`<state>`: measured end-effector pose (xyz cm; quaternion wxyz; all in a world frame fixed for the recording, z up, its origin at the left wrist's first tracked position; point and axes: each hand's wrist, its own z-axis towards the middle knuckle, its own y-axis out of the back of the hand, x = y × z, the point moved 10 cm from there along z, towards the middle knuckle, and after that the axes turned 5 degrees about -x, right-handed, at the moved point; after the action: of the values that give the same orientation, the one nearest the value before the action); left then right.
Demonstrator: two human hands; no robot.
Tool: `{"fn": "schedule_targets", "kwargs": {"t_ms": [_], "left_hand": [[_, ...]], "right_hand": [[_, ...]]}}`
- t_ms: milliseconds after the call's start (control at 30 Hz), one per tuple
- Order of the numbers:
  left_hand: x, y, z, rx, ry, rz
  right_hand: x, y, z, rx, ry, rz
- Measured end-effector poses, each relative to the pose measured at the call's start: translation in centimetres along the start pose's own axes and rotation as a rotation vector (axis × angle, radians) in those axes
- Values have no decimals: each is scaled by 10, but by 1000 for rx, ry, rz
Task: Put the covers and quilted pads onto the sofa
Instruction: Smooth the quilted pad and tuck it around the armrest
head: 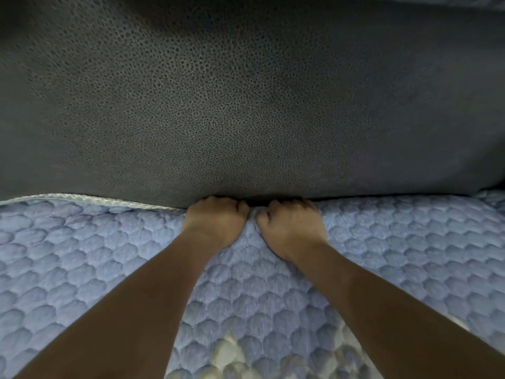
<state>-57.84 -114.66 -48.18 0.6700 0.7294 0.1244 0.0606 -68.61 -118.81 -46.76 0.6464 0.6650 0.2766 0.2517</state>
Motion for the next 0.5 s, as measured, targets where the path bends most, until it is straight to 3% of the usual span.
{"fn": "schedule_targets", "kwargs": {"t_ms": [133, 200, 267, 333, 500], "left_hand": [[2, 3, 0, -88, -8, 36], [-2, -5, -2, -39, -44, 106], [2, -10, -1, -21, -29, 127], [5, -6, 0, -30, 19, 110], [-9, 15, -29, -113, 43, 48]], "right_hand": [[-79, -10, -6, -2, -125, -113], [-97, -16, -9, 102, -195, -162], [-96, 1, -4, -19, -259, -120], [-89, -7, -3, 116, -252, 8], [-64, 5, -21, -5, -237, 11]]}}
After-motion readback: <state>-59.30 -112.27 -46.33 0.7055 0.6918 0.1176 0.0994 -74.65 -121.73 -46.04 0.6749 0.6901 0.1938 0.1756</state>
